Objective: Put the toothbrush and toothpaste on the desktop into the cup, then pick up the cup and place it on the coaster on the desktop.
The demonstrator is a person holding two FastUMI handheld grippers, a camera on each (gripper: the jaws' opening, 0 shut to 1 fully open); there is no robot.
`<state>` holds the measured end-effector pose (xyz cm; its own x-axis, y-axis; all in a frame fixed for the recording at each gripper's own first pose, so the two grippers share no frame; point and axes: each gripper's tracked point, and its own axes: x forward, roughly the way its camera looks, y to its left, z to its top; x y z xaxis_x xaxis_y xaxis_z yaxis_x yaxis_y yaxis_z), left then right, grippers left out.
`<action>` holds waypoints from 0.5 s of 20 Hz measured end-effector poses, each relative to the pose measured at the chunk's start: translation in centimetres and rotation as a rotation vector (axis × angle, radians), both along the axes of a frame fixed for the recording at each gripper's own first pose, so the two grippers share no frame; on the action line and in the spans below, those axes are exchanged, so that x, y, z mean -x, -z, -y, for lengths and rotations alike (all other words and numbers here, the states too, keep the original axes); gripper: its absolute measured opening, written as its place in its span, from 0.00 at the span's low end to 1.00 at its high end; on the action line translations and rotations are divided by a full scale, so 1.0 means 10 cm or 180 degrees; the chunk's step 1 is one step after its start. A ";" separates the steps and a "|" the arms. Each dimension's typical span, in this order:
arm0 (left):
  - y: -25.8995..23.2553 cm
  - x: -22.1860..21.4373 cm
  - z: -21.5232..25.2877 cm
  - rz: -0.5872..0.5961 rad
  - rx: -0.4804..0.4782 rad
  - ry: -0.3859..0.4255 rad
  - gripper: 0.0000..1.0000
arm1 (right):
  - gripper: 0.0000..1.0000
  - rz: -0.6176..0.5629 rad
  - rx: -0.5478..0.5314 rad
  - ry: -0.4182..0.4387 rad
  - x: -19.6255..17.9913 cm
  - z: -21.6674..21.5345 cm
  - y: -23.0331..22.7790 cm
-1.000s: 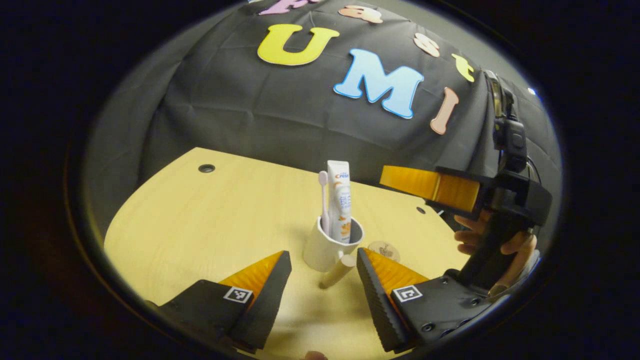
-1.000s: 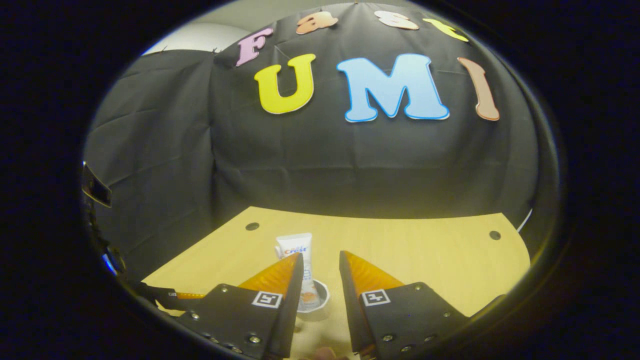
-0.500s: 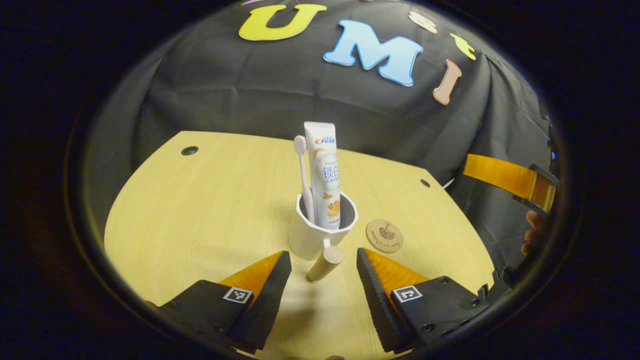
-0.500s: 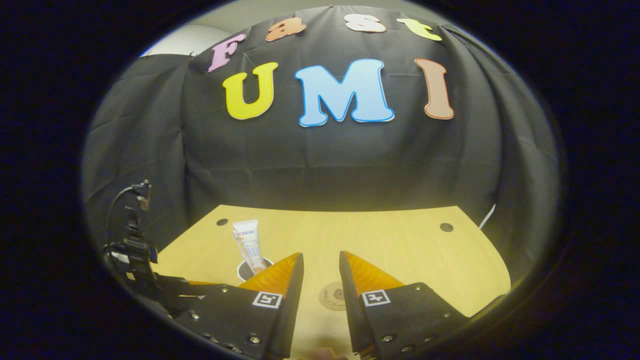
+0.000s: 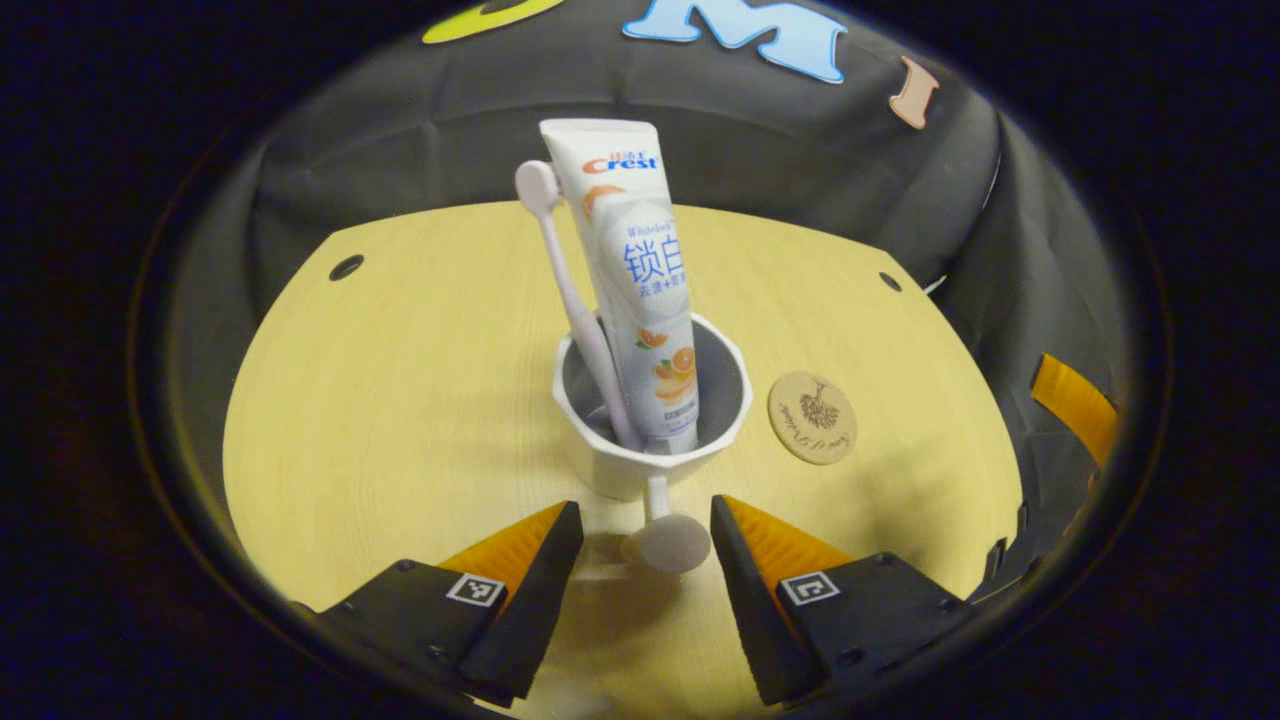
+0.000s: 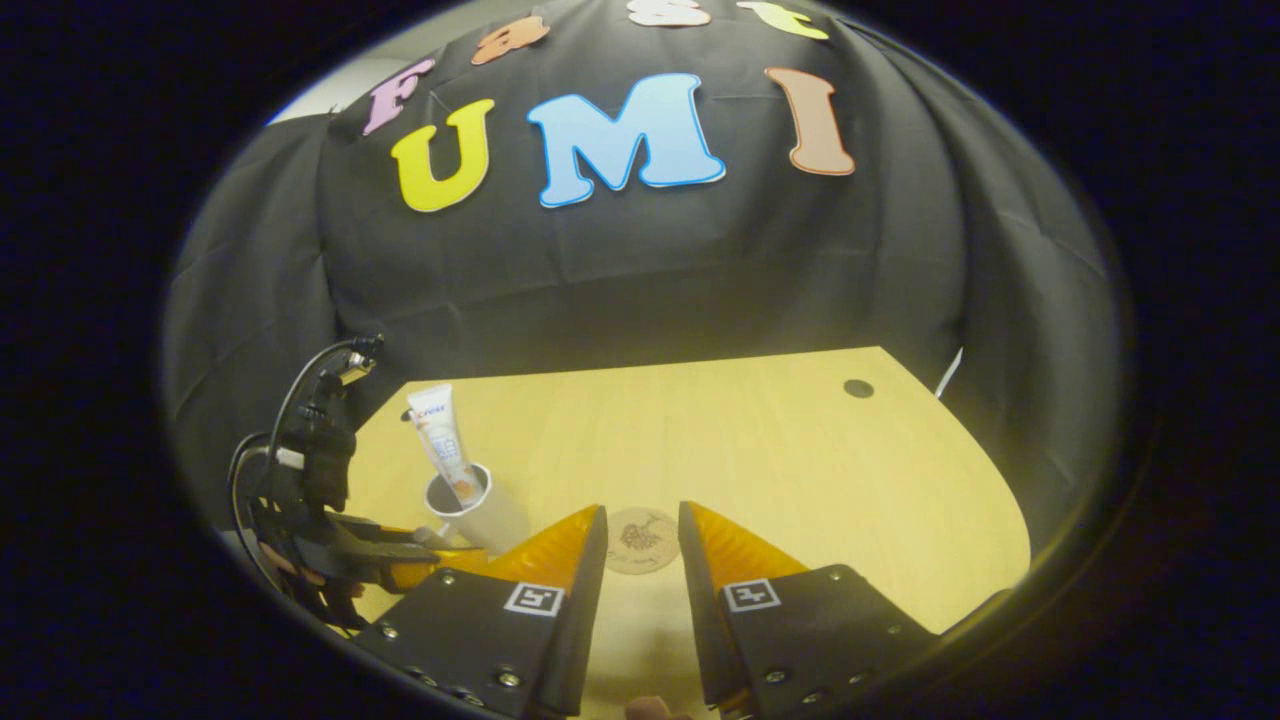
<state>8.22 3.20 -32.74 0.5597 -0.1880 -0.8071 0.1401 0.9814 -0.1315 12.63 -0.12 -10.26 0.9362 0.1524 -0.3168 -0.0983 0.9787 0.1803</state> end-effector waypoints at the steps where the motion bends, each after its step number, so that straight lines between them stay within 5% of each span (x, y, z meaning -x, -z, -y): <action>1: 0.05 -0.01 -0.01 -0.0033 -0.0049 0.0003 0.84 | 0.41 -0.0021 -0.0023 0.0011 -0.01 0.04 0.01; 6: 0.24 -0.09 -0.06 -0.0175 -0.0206 -0.0110 0.79 | 0.43 -0.0112 -0.0129 0.0096 -0.05 0.22 0.10; 10: 0.34 -0.06 0.01 -0.0283 -0.0139 -0.0244 0.55 | 0.43 -0.0196 -0.0192 0.0143 -0.06 0.31 0.18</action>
<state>8.83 3.12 -36.14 0.4969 -0.1109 -0.8607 0.0541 0.9938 -0.0968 13.26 -3.22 -12.11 0.9215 0.1313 -0.3655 -0.0414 0.9690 0.2435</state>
